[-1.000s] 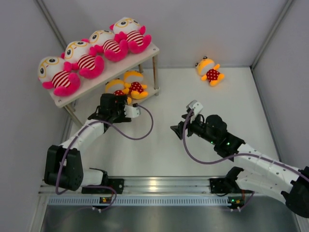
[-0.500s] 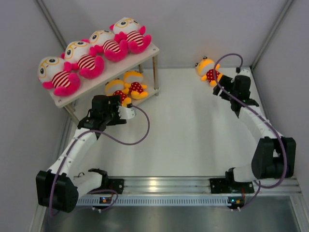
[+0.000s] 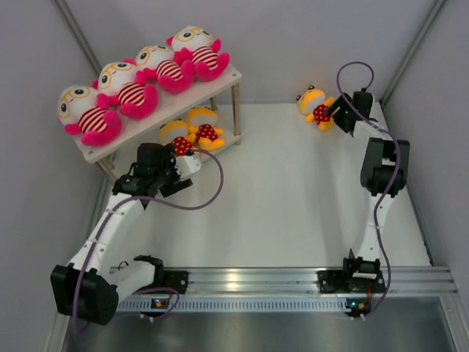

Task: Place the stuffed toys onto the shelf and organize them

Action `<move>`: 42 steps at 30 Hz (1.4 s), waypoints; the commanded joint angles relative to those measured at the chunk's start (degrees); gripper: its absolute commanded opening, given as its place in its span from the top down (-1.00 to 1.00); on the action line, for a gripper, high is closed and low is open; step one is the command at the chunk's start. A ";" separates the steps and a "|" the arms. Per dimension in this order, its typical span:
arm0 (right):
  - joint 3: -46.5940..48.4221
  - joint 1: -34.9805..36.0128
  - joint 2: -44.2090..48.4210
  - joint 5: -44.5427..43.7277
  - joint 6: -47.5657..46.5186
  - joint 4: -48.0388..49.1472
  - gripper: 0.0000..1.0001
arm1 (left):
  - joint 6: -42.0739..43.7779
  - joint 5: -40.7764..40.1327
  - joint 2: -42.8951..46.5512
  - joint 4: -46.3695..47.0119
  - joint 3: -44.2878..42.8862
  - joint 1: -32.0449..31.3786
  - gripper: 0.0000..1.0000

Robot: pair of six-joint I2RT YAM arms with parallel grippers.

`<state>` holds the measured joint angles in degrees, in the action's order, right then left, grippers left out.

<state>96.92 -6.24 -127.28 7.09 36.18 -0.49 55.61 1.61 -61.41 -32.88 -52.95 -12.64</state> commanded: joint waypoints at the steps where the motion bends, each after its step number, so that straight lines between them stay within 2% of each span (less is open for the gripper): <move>1: 8.17 -0.44 -5.41 3.45 4.77 1.99 -0.48 | -1.92 -2.91 -1.08 -1.39 -1.10 -0.10 -0.88; 4: 8.90 -0.26 -7.18 2.50 6.00 2.42 -0.43 | -1.56 -3.28 -2.31 -1.39 -1.19 -0.10 -0.87; 6: 8.02 -0.18 -7.28 1.26 6.27 2.86 -0.29 | -1.30 -3.45 -2.58 -1.39 -1.63 -0.10 -0.87; 9: 6.00 -0.35 -6.93 -0.32 6.27 4.00 0.46 | -1.91 -4.07 -3.02 -1.48 -2.68 -0.10 -0.87; 10: 5.56 -0.44 -6.49 0.11 6.18 4.53 0.85 | -2.35 -4.15 -2.84 -1.48 -2.95 -0.10 -0.86; 11: 5.21 -0.44 -6.22 0.72 6.44 5.06 1.00 | -2.96 -4.24 -2.67 -1.74 -3.39 -0.10 -0.85; 13: 1.88 -0.44 -2.91 4.13 7.41 6.55 1.00 | -2.97 -4.16 -2.49 -2.44 -3.91 -0.10 -0.80; 14: -0.57 -0.35 -0.88 5.38 9.06 10.56 1.00 | -3.66 -3.37 -2.40 -3.14 -4.87 -0.10 -0.80; 15: -7.73 -0.18 1.92 6.26 10.04 13.12 1.00 | -4.11 -2.67 -2.23 -4.89 -5.58 -0.19 -0.79; 16: -12.24 0.52 8.91 6.96 11.09 16.54 1.00 | -4.37 -1.88 -2.14 -6.13 -6.28 -0.27 -0.78; 17: -16.81 1.14 12.72 6.80 12.84 21.36 1.00 | -4.98 1.70 -1.88 -7.10 -7.68 -0.28 -0.76; 18: -25.73 1.84 16.94 6.27 13.73 23.24 1.00 | -5.25 3.65 -1.61 -9.19 -8.31 -0.36 -0.75; 19: -30.26 3.67 25.51 4.35 14.87 24.73 1.00 | -5.43 5.58 -1.35 -10.17 -8.83 -0.45 -0.71; 20: -34.83 4.74 29.94 3.29 17.75 26.40 1.00 | -5.69 7.43 -1.35 -10.97 -9.71 -0.63 -0.62; 21: -43.40 5.79 34.25 2.06 19.43 29.55 1.00 | -5.69 11.01 -1.09 -11.93 -10.07 -0.89 -0.59; 22: -47.40 10.15 42.47 -1.26 21.28 30.54 1.00 | -5.52 12.09 -0.82 -13.68 -10.50 -2.28 -0.56; 24: -57.05 14.30 53.39 -5.75 27.69 31.69 1.00 | -5.08 13.59 -0.56 -14.75 -11.65 -6.05 -0.54; 25: -59.37 19.63 55.98 -10.47 29.71 31.78 1.00 | -5.08 13.60 -0.03 -14.84 -11.83 -7.47 -0.54; 27: -63.94 25.37 60.47 -14.46 36.48 31.26 1.00 | -5.34 13.95 0.24 -14.75 -13.05 -10.63 -0.57; 28: -64.92 31.49 63.27 -19.26 38.24 31.34 1.00 | -5.86 14.99 0.32 -14.75 -13.67 -13.52 -0.60; 31: -65.64 43.28 65.58 -27.80 42.30 31.43 1.00 | -10.78 18.95 0.50 -14.67 -17.35 -17.75 -0.73; 34: -64.50 51.03 64.80 -32.47 43.79 33.80 1.00 | -14.21 23.61 1.20 -14.67 -20.26 -20.65 -0.78; 37: -62.30 55.62 61.56 -33.11 46.16 34.76 1.00 | -14.31 23.97 2.61 -14.67 -21.06 -23.74 -0.78; 42: -58.79 59.50 51.20 -30.13 53.63 40.99 1.00 | -13.61 17.84 3.22 -14.58 -18.77 -29.00 -0.80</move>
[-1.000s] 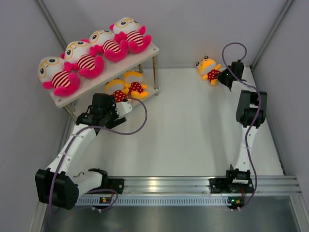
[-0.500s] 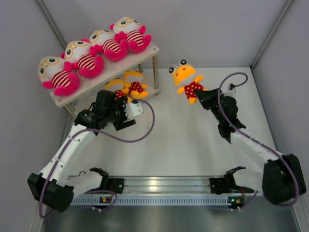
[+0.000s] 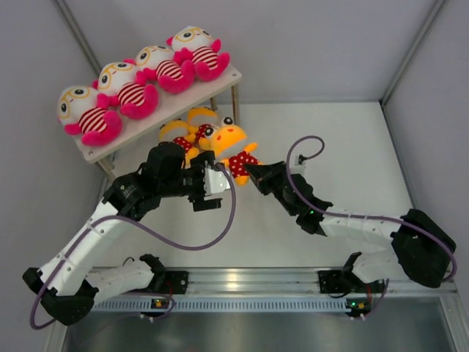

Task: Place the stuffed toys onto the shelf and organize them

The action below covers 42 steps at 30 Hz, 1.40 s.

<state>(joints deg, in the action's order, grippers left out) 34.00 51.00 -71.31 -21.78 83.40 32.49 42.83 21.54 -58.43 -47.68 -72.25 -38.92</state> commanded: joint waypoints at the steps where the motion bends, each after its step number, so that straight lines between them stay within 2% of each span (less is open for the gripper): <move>1: 4.67 3.30 -6.37 -0.38 7.56 9.07 1.00 | -0.47 -3.25 0.16 0.22 1.40 -3.79 -0.81; 6: 8.88 5.95 -14.11 2.27 10.82 11.89 1.00 | 2.95 -8.18 0.43 0.13 4.57 -8.98 -0.81; 12: 12.14 8.32 -16.75 3.67 10.12 11.28 1.00 | 8.32 -15.21 1.39 0.66 11.42 -9.42 -0.81; 17: 13.02 8.59 -18.25 5.78 11.26 12.51 1.00 | 8.76 -22.84 0.17 8.02 13.53 -9.42 -0.71; 21: 14.43 9.90 -19.74 7.80 11.44 12.33 1.00 | 8.76 -23.91 -1.15 11.29 13.36 -9.42 -0.61; 22: 14.43 10.08 -20.09 8.15 12.13 12.68 1.00 | 8.94 -24.09 -1.33 11.47 13.54 -9.42 -0.46; 26: 12.68 10.08 -20.71 8.86 14.25 16.72 1.00 | 9.90 -27.77 -1.60 12.52 15.47 -9.42 -0.12; 31: 11.88 10.17 -19.66 8.68 14.08 17.17 1.00 | 10.00 -30.50 -1.42 12.61 16.88 -9.25 -0.01; 34: 11.97 10.17 -19.66 9.12 13.81 17.78 1.00 | 9.12 -30.94 -2.64 12.53 16.18 -9.25 0.43; 35: 11.97 10.17 -19.66 9.47 13.81 17.87 1.00 | 8.94 -30.94 -3.00 12.61 15.91 -9.25 0.85; 36: 11.97 10.17 -19.57 9.56 13.81 18.05 1.00 | 8.85 -31.12 -3.26 12.61 15.30 -9.25 1.00; 40: 10.30 10.08 -19.31 8.86 13.55 19.45 0.96 | 7.36 -32.70 -4.14 12.61 14.06 -9.25 1.00; 42: 8.20 9.73 -19.66 9.12 12.94 21.99 0.77 | 7.36 -32.44 -3.44 12.61 14.50 -8.64 1.00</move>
<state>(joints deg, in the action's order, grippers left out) 43.07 59.09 -92.53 -16.23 96.05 41.95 51.13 -7.75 -61.56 -36.62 -56.62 -48.62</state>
